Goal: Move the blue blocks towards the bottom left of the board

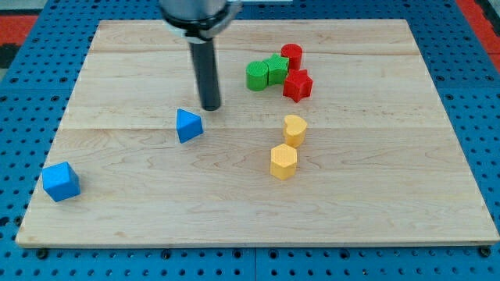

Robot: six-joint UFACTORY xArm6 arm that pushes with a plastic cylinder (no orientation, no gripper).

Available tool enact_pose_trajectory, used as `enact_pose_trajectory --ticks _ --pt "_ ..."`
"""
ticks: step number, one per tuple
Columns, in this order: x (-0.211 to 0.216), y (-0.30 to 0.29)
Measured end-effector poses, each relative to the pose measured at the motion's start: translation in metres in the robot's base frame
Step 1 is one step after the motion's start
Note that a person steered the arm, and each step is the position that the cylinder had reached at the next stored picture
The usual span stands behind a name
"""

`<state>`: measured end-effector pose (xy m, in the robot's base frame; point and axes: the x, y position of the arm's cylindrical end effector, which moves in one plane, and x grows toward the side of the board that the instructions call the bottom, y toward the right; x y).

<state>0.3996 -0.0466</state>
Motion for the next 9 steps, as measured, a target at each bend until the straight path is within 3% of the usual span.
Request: enact_pose_trajectory --ticks 1,2,3,4,7,9 --pt "0.000 0.022" --pt "0.038 0.015" --pt "0.040 -0.076" --pt "0.043 -0.106" --pt "0.028 -0.113" --pt "0.062 -0.173"
